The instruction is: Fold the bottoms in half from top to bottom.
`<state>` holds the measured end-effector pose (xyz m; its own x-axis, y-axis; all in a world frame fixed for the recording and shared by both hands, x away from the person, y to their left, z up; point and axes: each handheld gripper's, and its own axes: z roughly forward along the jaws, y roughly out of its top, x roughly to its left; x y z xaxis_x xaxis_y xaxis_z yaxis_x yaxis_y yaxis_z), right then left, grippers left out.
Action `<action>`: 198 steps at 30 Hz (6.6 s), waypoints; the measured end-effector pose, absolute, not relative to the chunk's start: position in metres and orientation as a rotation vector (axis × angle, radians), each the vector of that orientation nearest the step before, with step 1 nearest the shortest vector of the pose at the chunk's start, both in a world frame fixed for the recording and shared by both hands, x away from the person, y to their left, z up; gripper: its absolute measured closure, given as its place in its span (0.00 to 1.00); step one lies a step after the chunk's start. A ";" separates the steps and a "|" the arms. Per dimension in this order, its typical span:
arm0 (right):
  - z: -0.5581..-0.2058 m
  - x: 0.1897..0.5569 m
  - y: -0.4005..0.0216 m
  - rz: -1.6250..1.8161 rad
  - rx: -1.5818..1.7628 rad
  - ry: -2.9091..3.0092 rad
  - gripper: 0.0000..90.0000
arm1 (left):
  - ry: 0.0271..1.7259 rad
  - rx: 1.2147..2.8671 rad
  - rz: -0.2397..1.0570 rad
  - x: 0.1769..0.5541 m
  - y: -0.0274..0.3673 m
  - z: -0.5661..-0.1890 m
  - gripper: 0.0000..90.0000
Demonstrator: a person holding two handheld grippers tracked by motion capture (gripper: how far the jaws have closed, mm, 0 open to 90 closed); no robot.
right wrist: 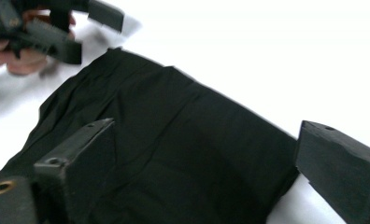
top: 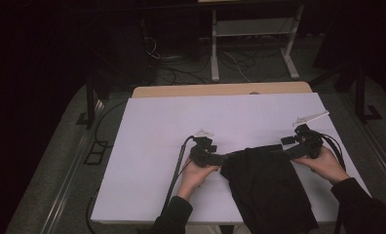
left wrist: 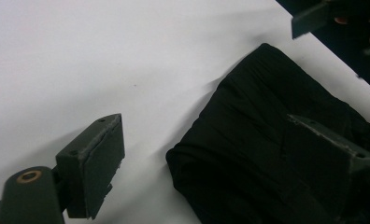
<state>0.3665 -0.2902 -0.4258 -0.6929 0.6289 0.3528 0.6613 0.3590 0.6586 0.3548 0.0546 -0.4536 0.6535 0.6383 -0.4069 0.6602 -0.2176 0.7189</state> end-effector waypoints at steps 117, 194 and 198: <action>-0.384 0.476 -0.198 -1.535 -1.462 -2.473 0.92 | 0.873 2.075 0.447 0.468 0.122 -0.364 0.92; -0.382 0.373 -0.278 -1.654 -1.475 -2.453 0.00 | 0.954 1.836 0.331 0.377 0.195 -0.376 0.00; -0.384 0.362 -0.284 -1.648 -1.493 -2.455 0.00 | 0.951 1.830 0.336 0.369 0.198 -0.377 0.00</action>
